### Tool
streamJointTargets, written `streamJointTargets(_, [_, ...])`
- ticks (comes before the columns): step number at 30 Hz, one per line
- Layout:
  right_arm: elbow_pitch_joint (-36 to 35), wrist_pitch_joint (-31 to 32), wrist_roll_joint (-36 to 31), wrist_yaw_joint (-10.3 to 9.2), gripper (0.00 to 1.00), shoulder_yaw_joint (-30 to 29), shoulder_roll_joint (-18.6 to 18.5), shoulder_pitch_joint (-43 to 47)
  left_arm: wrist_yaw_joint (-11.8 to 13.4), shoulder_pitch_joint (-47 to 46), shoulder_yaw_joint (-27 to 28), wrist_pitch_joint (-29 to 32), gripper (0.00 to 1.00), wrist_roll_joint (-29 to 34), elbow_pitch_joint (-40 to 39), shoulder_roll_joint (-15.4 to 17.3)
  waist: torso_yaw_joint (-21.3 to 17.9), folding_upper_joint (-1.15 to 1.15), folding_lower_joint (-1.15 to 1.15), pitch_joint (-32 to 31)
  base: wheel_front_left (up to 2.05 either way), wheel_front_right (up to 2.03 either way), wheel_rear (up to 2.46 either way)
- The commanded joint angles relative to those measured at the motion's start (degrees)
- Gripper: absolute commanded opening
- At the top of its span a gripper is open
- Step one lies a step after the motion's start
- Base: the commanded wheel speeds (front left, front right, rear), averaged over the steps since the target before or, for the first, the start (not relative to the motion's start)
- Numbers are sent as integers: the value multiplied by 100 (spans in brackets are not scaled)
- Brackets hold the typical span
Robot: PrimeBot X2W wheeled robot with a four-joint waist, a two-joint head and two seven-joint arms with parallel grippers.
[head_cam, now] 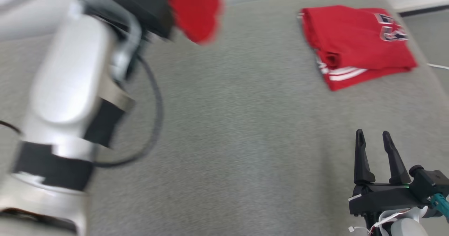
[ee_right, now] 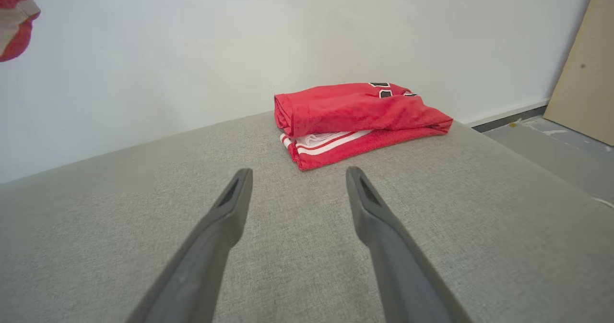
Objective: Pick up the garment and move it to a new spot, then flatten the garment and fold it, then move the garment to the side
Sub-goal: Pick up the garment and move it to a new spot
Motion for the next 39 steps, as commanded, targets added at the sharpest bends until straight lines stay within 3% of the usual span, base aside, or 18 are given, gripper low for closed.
streamJointTargets(1, [53, -50, 37, -15, 100, 11, 33, 16, 19, 216, -80, -50, 0, -52, -29, -146, -419, 0, 1, -161, 0, 0, 0])
streamJointTargets(10, [184, -94, 72, -15, 100, 55, 65, 104, 97, 1436, -443, -261, 0, -280, 48, -531, -460, 0, 1, -296, 0, 0, 0])
streamJointTargets(18, [259, -102, 97, -15, 100, 184, 76, -19, 180, 2743, -683, -483, 0, -398, 441, -524, -423, 0, 1, -288, 0, 0, 0])
streamJointTargets(24, [237, -103, 83, -15, 100, 144, 84, 47, 229, 3234, -869, -634, 0, -326, 688, -513, -333, 0, 1, -271, 0, 0, 0])
streamJointTargets(25, [238, -104, 82, -15, 100, 119, 83, 64, 221, 3251, -897, -700, 46, -304, 691, -531, -297, 0, 1, -279, 0, 0, 0])
streamJointTargets(26, [242, -104, 72, -15, 100, 113, 80, 79, 216, 3270, -909, -749, 100, -302, 687, -544, -257, 0, 1, -296, 0, 0, 0])
streamJointTargets(33, [232, -105, -12, -15, 100, 103, -23, 162, 253, 3232, -776, -1128, 100, -196, 332, -494, 117, 0, 1, -563, 0, 0, 0])
streamJointTargets(39, [222, -100, -31, -15, 100, 137, -139, 292, 497, 3740, -131, -1169, 100, -39, -497, -200, 532, 0, 1, -892, 0, 0, 0])
